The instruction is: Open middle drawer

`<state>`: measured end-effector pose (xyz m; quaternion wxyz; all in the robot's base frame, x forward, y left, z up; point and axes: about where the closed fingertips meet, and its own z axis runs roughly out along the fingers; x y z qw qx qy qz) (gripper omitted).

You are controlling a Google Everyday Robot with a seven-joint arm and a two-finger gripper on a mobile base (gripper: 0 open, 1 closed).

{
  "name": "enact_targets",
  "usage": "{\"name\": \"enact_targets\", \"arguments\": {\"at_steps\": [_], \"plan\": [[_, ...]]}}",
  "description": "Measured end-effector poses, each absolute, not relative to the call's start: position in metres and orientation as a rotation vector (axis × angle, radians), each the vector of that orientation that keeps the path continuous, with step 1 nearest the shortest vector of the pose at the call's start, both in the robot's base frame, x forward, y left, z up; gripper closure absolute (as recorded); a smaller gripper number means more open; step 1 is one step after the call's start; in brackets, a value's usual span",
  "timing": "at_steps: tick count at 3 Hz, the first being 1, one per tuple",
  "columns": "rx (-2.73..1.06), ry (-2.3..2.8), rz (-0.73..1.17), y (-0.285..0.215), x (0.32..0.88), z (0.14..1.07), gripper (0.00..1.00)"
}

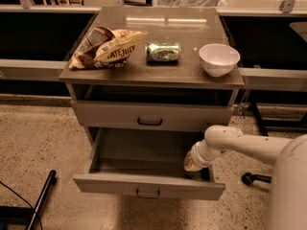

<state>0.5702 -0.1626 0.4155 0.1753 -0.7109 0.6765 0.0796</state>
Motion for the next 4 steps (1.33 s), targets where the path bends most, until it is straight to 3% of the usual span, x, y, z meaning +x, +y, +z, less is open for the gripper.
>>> {"name": "enact_targets", "arguments": {"at_steps": [2,4], "plan": [[-2.001,1.968,0.427,-0.152,0.526,0.407,1.0],[-2.016,1.919,0.509,-0.156,0.491,0.428,1.0]]}}
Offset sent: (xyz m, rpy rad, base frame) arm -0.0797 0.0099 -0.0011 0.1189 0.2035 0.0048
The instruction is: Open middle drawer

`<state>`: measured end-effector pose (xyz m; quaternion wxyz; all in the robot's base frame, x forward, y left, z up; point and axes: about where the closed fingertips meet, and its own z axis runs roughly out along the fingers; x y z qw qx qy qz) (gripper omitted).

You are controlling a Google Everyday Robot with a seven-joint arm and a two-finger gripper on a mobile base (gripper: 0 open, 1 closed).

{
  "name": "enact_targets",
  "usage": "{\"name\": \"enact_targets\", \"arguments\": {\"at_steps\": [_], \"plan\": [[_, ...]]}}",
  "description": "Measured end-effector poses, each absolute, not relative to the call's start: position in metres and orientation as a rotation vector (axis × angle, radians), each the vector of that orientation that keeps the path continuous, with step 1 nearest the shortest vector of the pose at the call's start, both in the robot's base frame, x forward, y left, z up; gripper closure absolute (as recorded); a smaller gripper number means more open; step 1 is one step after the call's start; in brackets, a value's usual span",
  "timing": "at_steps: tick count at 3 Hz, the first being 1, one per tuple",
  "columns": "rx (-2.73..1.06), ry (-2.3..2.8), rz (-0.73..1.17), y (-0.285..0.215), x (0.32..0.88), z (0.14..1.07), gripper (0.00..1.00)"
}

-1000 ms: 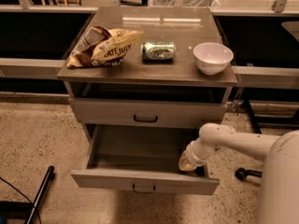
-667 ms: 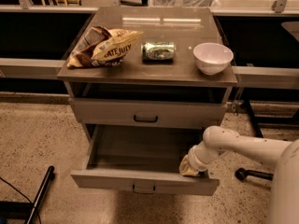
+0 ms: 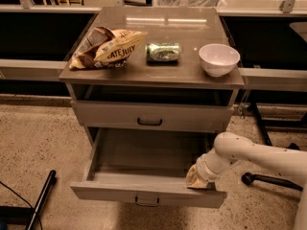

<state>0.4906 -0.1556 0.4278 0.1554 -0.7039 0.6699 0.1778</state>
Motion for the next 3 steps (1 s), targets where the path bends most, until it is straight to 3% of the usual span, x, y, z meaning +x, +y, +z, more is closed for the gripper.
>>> {"name": "enact_targets", "arguments": {"at_steps": [3], "plan": [[-1.976,1.964,0.419,-0.151,0.529,0.385,1.0]]}}
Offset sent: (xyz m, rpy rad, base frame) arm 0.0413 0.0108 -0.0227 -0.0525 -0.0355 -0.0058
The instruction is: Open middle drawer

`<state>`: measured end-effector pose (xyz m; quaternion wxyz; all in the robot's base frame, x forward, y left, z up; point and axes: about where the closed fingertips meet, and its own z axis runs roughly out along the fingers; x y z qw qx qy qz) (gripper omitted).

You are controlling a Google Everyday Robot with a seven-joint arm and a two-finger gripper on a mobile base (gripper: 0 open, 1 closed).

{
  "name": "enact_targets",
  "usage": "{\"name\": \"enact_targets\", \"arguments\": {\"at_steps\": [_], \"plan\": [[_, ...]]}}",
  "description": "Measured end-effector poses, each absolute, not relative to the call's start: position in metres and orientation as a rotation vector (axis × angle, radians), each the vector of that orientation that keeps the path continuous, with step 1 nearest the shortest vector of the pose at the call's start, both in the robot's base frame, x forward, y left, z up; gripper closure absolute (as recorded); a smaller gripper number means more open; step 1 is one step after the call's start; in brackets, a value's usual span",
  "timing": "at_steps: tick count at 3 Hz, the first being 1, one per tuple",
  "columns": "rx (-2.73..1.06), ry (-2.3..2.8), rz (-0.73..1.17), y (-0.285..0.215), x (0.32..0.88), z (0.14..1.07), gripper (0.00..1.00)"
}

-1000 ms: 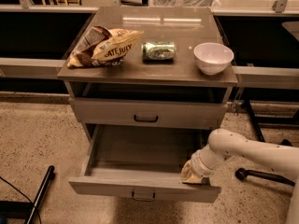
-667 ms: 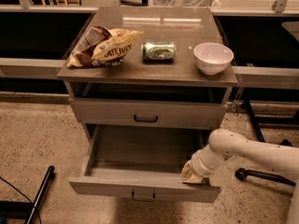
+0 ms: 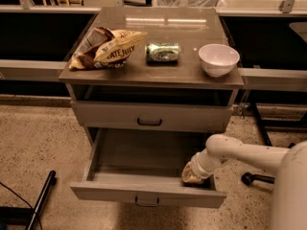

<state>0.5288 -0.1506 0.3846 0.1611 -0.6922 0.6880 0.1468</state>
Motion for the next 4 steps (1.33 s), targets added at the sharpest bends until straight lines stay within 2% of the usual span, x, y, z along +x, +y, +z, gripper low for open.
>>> {"name": "enact_targets", "arguments": {"at_steps": [2,3,4], "plan": [[-2.019,1.99,0.513,-0.132,0.527,0.351,1.0],[-2.107,1.995,0.601,-0.129,0.494,0.355,1.0],[-2.125,1.998,0.619,-0.129,0.488,0.356,1.0]]}}
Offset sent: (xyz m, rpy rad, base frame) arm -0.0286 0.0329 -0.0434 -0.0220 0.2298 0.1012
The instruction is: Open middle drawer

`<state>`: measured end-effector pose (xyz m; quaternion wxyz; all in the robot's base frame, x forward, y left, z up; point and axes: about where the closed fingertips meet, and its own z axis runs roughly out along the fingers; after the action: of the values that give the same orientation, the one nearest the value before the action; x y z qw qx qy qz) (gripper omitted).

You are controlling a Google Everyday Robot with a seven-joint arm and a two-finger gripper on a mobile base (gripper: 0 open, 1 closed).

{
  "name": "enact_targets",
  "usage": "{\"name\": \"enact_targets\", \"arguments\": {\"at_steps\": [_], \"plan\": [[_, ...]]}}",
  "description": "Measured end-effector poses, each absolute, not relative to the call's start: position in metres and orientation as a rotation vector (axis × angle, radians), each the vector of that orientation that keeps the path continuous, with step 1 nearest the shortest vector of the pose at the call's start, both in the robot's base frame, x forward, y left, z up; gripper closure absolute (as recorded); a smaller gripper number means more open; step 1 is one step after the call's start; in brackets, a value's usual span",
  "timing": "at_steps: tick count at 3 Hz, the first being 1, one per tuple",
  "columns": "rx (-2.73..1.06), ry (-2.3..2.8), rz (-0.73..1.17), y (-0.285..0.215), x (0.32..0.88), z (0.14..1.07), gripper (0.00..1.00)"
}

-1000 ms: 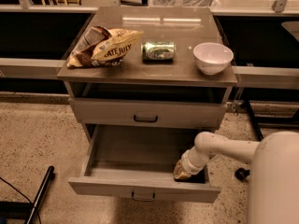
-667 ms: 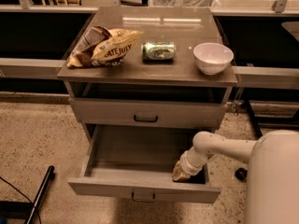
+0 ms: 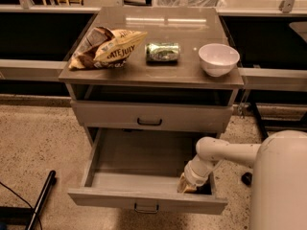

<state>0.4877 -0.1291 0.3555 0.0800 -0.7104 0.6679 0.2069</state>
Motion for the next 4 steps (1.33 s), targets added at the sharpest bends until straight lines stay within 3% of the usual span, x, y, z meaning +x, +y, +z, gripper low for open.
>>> {"name": "enact_targets", "arguments": {"at_steps": [3,4], "plan": [[-2.25,1.949,0.876,-0.148,0.393,0.389,1.0],[-2.242,1.909,0.862,-0.15,0.383,0.405,1.0]]}}
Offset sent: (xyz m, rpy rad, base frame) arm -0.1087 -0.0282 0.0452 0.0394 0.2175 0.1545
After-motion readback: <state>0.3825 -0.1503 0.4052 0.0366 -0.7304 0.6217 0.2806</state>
